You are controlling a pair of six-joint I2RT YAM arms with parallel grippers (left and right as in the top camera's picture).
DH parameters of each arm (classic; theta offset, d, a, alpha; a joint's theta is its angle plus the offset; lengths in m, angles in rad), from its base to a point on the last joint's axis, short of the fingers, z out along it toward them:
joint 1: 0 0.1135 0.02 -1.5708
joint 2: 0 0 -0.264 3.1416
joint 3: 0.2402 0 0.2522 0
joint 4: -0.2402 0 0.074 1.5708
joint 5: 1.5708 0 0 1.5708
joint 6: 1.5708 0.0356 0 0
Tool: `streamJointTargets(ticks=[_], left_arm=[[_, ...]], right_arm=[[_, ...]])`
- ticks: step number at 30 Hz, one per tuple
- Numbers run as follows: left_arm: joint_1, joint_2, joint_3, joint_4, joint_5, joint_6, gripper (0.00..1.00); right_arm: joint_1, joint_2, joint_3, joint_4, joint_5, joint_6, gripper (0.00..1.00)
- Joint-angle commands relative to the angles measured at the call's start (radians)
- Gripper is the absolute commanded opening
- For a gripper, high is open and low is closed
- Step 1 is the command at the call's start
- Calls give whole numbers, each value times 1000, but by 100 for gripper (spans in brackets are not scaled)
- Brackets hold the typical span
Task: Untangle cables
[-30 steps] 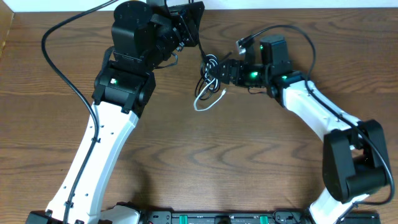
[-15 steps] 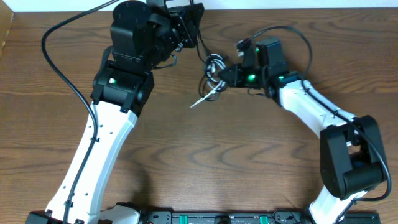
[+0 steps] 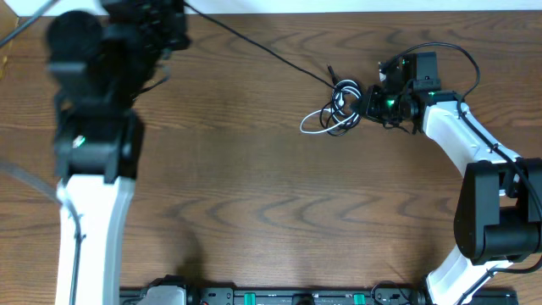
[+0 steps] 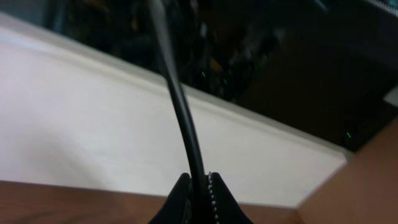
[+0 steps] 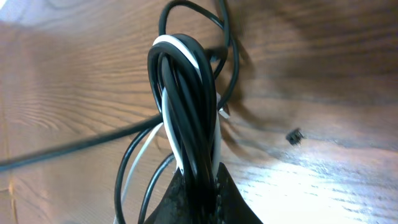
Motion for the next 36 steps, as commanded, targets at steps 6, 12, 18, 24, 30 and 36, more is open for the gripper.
streamJointTargets(ticks=[6, 12, 18, 24, 30, 36], left_arm=[[174, -82, 16, -46, -18, 26, 7], [275, -103, 18, -42, -18, 26, 8], [295, -97, 23, -114, 45, 27, 8], [254, -39, 23, -425, 73, 94, 8], [188, 50, 23, -703, 68, 266, 8], [120, 153, 23, -874, 8, 388, 29]], right_arm=[[-7, -8, 4, -84, 188, -34, 1], [-16, -8, 4, -91, 221, -66, 1], [-12, -8, 4, -101, 238, -105, 1], [-6, -8, 4, -119, 224, -129, 1], [-4, -8, 4, -142, 223, -153, 1], [16, -8, 4, -146, 223, -169, 1]])
